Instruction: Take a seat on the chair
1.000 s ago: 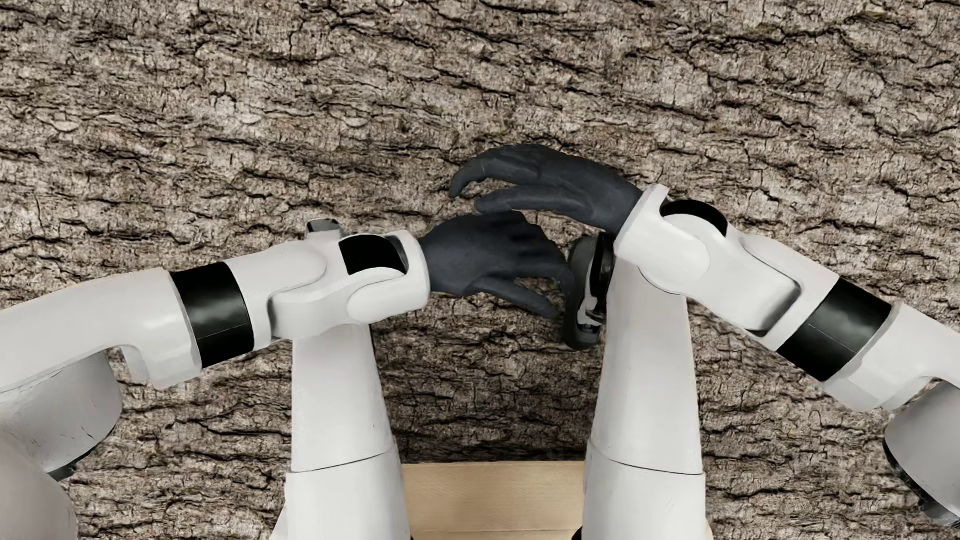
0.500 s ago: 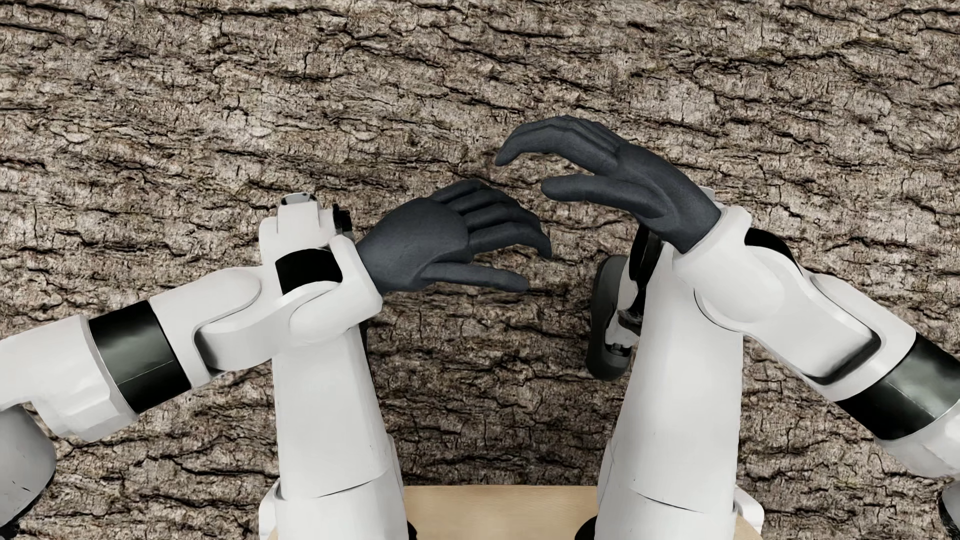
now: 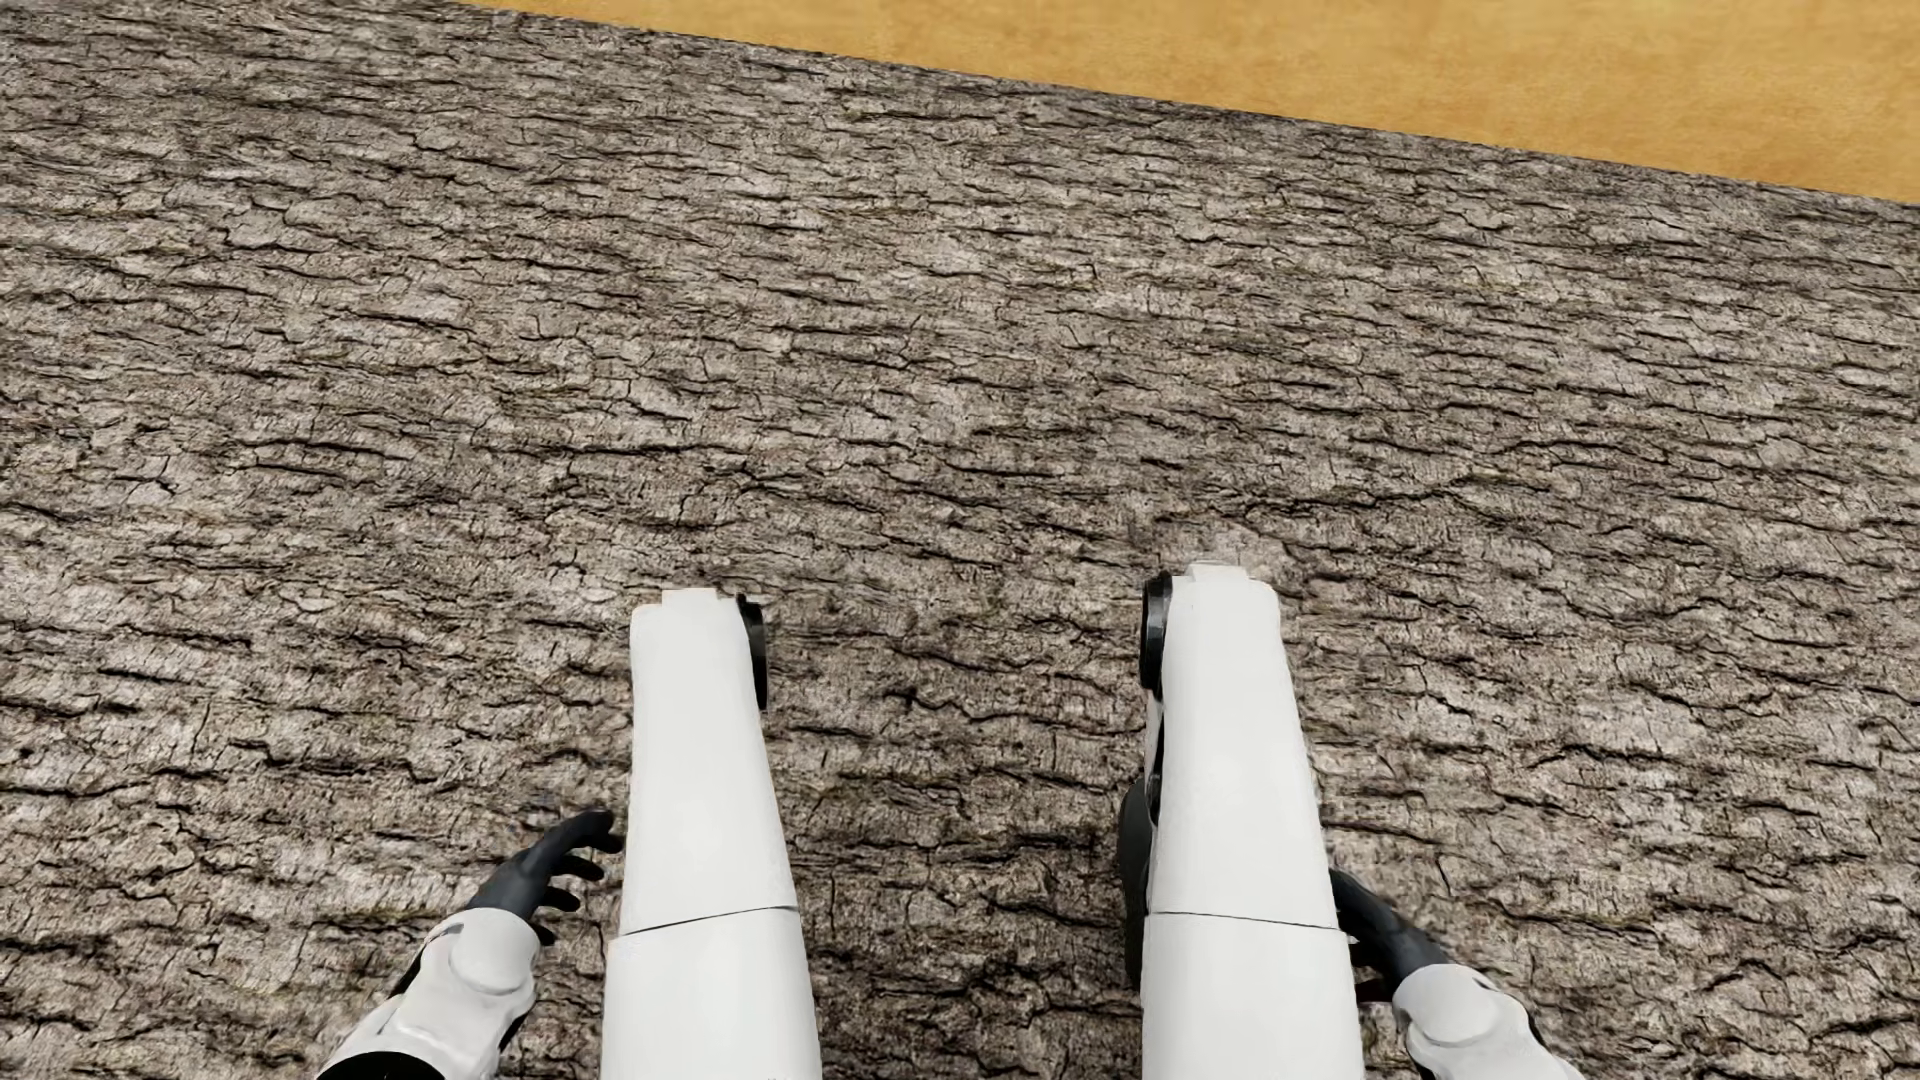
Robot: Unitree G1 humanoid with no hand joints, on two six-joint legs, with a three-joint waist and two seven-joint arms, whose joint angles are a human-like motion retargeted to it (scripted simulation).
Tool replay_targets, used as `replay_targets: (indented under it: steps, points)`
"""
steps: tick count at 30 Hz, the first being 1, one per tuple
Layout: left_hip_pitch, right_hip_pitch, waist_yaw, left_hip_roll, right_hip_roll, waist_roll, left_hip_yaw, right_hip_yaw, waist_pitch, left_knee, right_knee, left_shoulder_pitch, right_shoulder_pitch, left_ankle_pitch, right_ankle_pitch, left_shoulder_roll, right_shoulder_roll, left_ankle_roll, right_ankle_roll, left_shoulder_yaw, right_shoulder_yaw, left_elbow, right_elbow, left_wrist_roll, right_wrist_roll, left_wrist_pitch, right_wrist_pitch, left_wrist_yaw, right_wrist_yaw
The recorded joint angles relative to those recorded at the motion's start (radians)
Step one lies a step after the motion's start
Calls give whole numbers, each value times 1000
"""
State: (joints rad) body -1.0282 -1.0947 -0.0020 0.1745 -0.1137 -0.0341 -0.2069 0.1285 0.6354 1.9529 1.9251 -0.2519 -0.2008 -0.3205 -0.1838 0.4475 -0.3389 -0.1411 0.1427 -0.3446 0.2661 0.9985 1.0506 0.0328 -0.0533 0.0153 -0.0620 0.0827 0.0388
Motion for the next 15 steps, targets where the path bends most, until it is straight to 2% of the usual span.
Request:
replay_targets:
  steps: [1, 2, 3, 4, 5, 7, 8, 11, 12, 13, 15]
  points:
    - [12, 10, 0, 2, 4, -4, 4, -2, -8, -1, 1, 26, 2, -1, -1, 2, 8, -1, -7, 1, 38, 81, 93, 42, -101, -1, -7, -59, 83]
    - [22, 16, -1, 8, 9, -8, 6, -4, -17, -2, 1, 64, 21, -2, -2, 2, 30, -2, -11, 6, 77, 133, 141, 117, -214, -5, -21, -143, 162]
    - [27, 21, 0, 7, 7, -10, 7, -5, -24, -3, 1, 109, 51, -1, -3, 1, 51, 0, -13, 10, 85, 146, 166, 191, -283, -25, -32, -216, 206]
    - [32, 24, 0, 6, 5, -11, 8, -5, -32, -4, 2, 161, 96, -2, -2, -1, 67, 2, -11, 28, 66, 142, 175, 229, -294, -45, -31, -275, 223]
    - [34, 26, 0, 7, 3, -14, 8, -6, -39, -5, 1, 215, 139, -2, -3, -8, 79, 3, -9, 50, 37, 130, 177, 254, -270, -61, -25, -293, 199]
    - [37, 30, -1, 13, 4, -14, 8, -6, -53, -3, -2, 314, 211, -4, -1, -34, 86, 3, -1, 104, -7, 101, 138, 232, -201, -72, -27, -313, 189]
    - [41, 35, -1, 15, 3, -13, 8, -7, -54, -3, -4, 344, 230, -5, 0, -49, 89, 5, 4, 117, -17, 91, 108, 239, -186, -79, -38, -300, 181]
    - [55, 53, -2, 22, 3, -12, 7, -11, -55, -3, -10, 372, 223, -6, 4, -81, 99, 9, 10, 118, -4, 61, 34, 221, -198, -77, -60, -281, 193]
    - [60, 57, -1, 25, 4, -13, 7, -12, -56, -3, -11, 361, 209, -7, 4, -77, 106, 9, 12, 110, 9, 51, 32, 240, -194, -86, -57, -307, 187]
    - [64, 61, 0, 25, 4, -14, 8, -12, -58, -4, -12, 341, 192, -6, 4, -67, 111, 9, 11, 89, 20, 44, 37, 250, -180, -91, -50, -319, 172]
    - [70, 69, 1, 24, 6, -17, 9, -12, -57, -4, -12, 289, 158, -6, 4, -44, 118, 11, 8, 48, 36, 45, 48, 254, -167, -94, -48, -294, 127]
